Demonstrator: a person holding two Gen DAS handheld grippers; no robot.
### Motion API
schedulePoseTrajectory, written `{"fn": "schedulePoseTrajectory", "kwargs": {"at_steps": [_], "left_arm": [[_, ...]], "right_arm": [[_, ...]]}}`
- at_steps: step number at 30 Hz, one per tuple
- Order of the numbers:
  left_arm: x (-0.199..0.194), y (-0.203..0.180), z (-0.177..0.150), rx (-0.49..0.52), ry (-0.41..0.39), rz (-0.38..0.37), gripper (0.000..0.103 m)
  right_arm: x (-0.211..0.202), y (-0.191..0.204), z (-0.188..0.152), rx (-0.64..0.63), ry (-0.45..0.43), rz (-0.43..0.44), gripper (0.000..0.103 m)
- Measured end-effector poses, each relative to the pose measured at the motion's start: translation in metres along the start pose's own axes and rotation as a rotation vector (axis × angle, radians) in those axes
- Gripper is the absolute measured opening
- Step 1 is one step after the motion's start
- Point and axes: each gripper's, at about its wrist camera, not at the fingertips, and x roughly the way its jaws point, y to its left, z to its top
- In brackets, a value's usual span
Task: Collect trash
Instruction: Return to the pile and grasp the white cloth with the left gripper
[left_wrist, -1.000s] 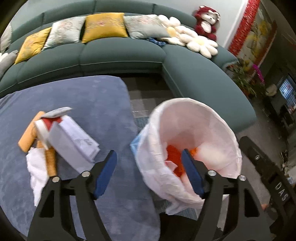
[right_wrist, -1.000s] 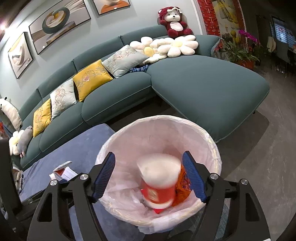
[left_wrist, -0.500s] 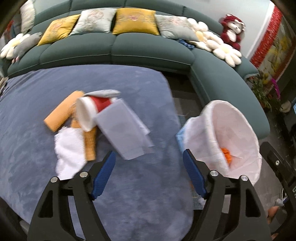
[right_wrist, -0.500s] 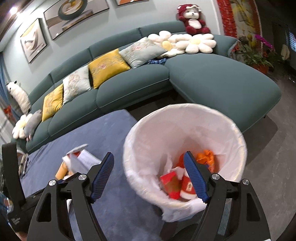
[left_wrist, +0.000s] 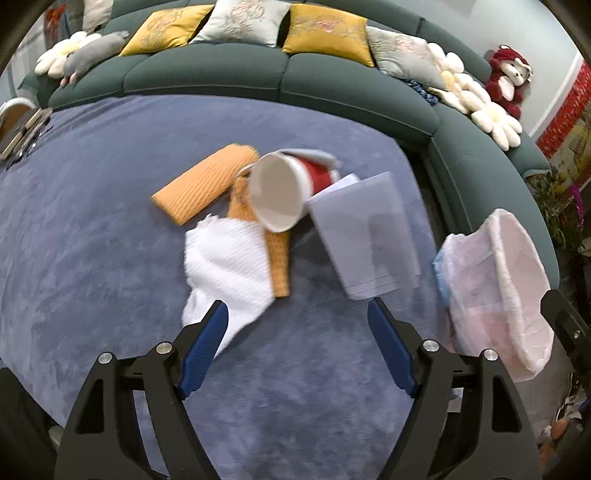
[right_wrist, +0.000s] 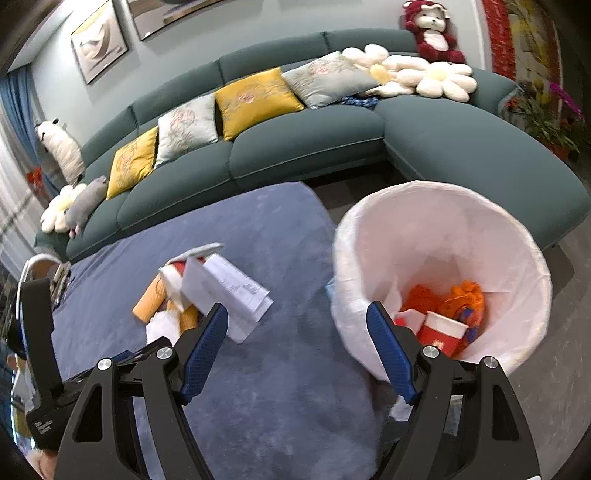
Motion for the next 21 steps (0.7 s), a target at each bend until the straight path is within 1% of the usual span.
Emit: {"fn": "schedulePoseTrajectory", "kwargs": {"at_steps": [5,10,21], "left_arm": [[0.01,0.018,-0.004,-0.008,0.017,0.033,0.074],[0.028,0.033,-0.007,-0.03,0.054,0.054,0.074],[0.061,0.054,-0.013,-0.05,0.105,0.075,0.074]], "right_arm": [[0.015,0.018,-0.001,-0.026,0.031,0.011,0.075],[0.032,0.03,-0.004,-0.045,0.062,0.021,0.075],[0.085,0.059,0.001,-0.111,0.125,0.026,0.075]]}}
